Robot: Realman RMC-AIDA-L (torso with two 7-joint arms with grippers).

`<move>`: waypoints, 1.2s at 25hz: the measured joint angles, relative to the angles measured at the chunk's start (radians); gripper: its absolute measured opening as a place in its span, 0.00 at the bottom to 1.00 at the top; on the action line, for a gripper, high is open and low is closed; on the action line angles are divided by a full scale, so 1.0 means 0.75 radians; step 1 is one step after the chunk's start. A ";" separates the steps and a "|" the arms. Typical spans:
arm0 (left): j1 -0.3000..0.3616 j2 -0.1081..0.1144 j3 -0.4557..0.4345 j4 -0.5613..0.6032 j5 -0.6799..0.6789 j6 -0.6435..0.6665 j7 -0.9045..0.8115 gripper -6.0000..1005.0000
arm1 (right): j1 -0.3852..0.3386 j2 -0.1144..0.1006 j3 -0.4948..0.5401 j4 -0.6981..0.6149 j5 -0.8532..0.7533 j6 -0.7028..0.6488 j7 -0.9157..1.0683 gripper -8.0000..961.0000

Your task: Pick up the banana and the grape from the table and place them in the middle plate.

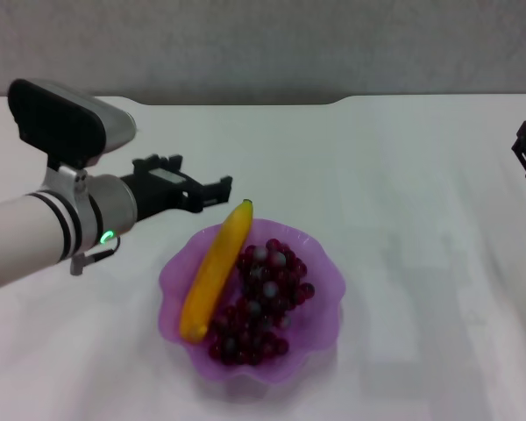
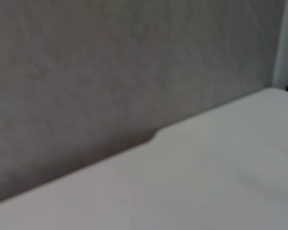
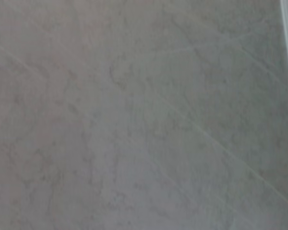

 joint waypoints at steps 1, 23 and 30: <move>0.000 0.001 0.000 0.000 -0.003 0.021 0.006 0.89 | 0.000 0.000 0.000 0.000 0.000 0.000 0.000 0.84; -0.138 0.047 0.020 -0.540 0.021 0.823 -0.292 0.89 | 0.031 0.002 -0.009 -0.004 -0.002 0.002 0.001 0.84; -0.194 0.107 0.088 -0.731 0.394 1.028 -0.971 0.89 | 0.048 0.004 -0.010 0.001 -0.002 0.007 0.001 0.84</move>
